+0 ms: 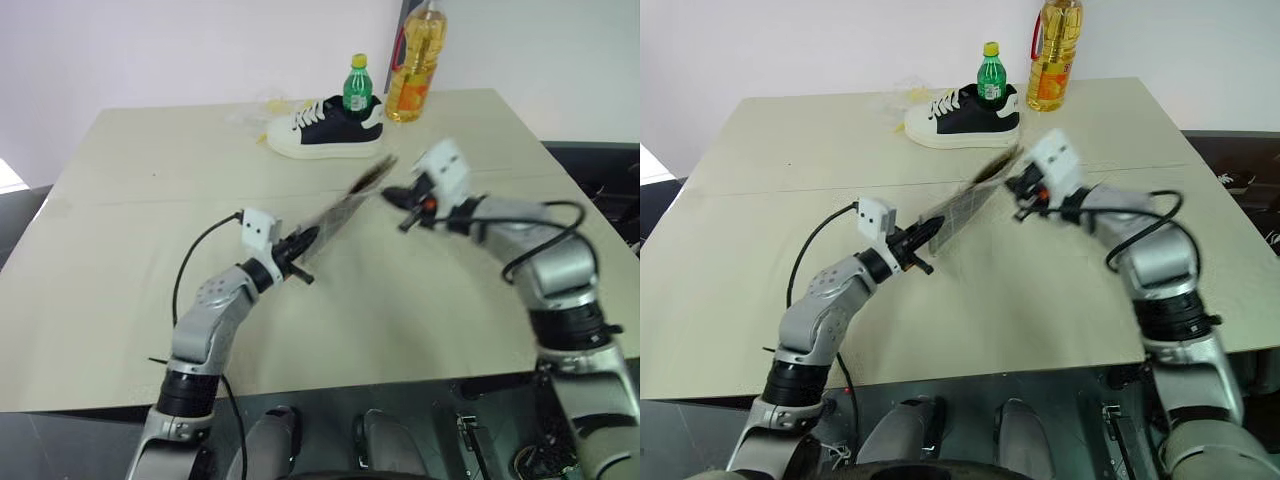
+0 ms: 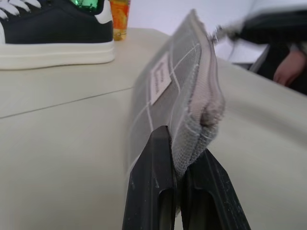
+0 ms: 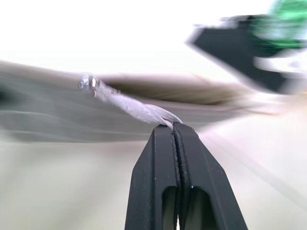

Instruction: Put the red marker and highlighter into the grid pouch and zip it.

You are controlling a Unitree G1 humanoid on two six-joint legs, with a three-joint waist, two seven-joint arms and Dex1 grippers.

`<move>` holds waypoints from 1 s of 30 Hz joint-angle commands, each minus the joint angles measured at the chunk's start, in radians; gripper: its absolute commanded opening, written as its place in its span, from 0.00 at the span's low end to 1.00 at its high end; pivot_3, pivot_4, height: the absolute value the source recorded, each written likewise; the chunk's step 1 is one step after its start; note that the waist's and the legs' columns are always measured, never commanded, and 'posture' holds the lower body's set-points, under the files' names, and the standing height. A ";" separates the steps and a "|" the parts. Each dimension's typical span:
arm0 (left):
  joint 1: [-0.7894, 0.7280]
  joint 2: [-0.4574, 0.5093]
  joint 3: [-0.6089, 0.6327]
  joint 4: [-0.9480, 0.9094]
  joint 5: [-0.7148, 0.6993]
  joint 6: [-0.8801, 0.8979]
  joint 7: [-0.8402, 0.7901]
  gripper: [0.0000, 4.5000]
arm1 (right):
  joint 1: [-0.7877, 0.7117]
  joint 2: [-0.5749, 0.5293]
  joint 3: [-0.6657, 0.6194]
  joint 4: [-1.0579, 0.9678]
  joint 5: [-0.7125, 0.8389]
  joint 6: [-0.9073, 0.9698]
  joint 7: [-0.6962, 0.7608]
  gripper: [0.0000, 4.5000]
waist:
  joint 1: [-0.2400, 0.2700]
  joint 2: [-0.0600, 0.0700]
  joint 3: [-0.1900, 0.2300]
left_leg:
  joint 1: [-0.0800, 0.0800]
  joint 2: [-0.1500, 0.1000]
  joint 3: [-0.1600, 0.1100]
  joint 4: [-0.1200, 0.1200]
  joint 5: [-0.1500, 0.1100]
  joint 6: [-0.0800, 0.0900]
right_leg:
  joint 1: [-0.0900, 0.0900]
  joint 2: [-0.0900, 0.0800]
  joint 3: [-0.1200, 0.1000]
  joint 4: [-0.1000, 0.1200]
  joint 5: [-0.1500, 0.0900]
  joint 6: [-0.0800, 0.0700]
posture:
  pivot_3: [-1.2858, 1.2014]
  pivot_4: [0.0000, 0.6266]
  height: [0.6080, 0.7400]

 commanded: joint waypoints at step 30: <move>0.327 0.263 0.073 -0.277 -0.018 0.063 -0.091 0.78 | 0.301 -0.223 -0.150 0.064 0.052 -0.201 0.401 1.00 | 0.002 0.001 0.000 | -0.003 0.001 0.001 0.000 0.000 0.000 | -0.002 -0.001 0.001 -0.002 -0.002 -0.004 | 0.52 0.24 0.99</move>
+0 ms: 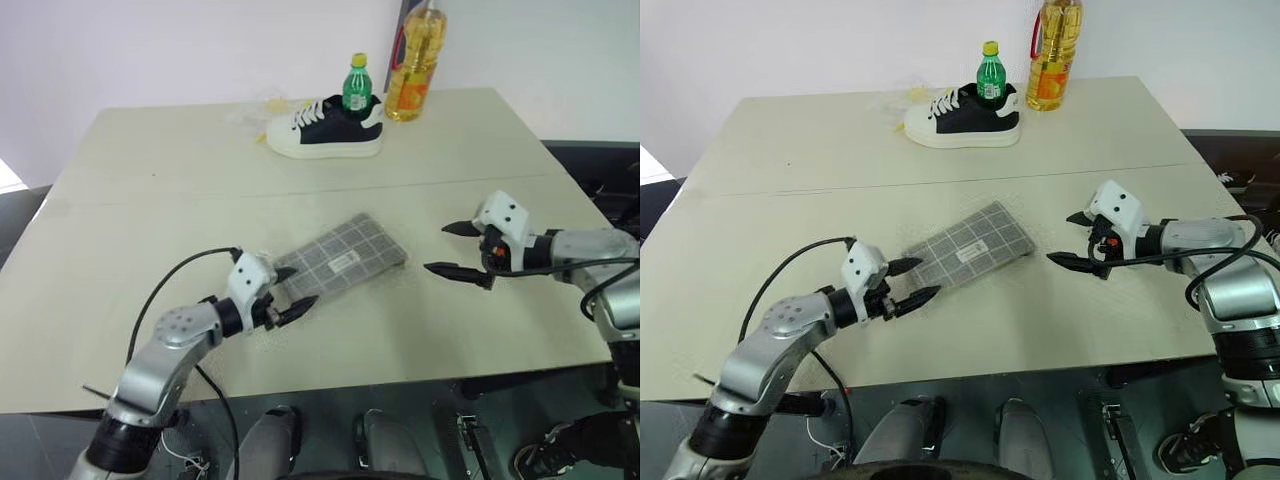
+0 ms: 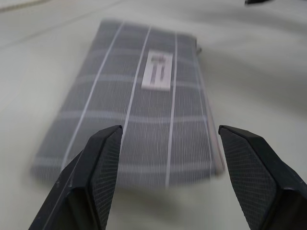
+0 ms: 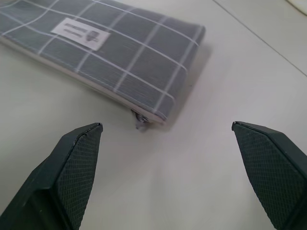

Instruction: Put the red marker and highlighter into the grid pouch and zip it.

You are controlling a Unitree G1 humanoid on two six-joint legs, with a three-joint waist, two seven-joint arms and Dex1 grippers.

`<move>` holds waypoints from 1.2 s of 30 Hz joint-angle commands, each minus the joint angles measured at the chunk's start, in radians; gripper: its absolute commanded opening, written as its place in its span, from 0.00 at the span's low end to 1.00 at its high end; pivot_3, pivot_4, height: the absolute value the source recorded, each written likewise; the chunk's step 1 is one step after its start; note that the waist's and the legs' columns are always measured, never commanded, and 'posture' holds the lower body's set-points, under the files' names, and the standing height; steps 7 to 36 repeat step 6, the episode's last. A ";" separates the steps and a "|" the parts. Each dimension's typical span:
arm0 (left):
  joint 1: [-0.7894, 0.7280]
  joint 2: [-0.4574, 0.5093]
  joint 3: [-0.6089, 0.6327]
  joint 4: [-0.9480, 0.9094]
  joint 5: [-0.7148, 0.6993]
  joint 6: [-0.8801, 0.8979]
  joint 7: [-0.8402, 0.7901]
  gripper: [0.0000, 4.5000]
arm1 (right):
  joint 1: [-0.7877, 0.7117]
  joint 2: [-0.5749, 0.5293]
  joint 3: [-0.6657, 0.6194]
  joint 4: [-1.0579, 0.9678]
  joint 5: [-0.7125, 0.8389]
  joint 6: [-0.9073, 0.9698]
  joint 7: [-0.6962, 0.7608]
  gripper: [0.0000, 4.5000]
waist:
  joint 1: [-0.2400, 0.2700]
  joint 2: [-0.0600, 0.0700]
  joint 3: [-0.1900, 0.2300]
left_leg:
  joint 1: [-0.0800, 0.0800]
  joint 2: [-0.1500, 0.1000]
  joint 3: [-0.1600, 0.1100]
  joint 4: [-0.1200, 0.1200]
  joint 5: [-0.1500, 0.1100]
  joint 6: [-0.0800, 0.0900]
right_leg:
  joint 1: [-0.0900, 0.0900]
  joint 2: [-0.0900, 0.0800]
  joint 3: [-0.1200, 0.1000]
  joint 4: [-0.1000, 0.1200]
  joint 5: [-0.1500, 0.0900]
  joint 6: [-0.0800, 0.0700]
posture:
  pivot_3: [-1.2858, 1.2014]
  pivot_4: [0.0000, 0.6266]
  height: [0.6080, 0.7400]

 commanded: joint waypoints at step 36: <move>0.124 -0.006 0.174 0.010 -0.004 -0.053 0.077 0.78 | -0.011 0.061 -0.068 0.078 0.022 -0.045 -0.042 1.00 | 0.001 0.000 0.000 | -0.001 0.000 0.000 0.000 0.000 0.000 | 0.000 0.000 0.000 -0.002 0.000 0.000 | 0.52 0.24 0.99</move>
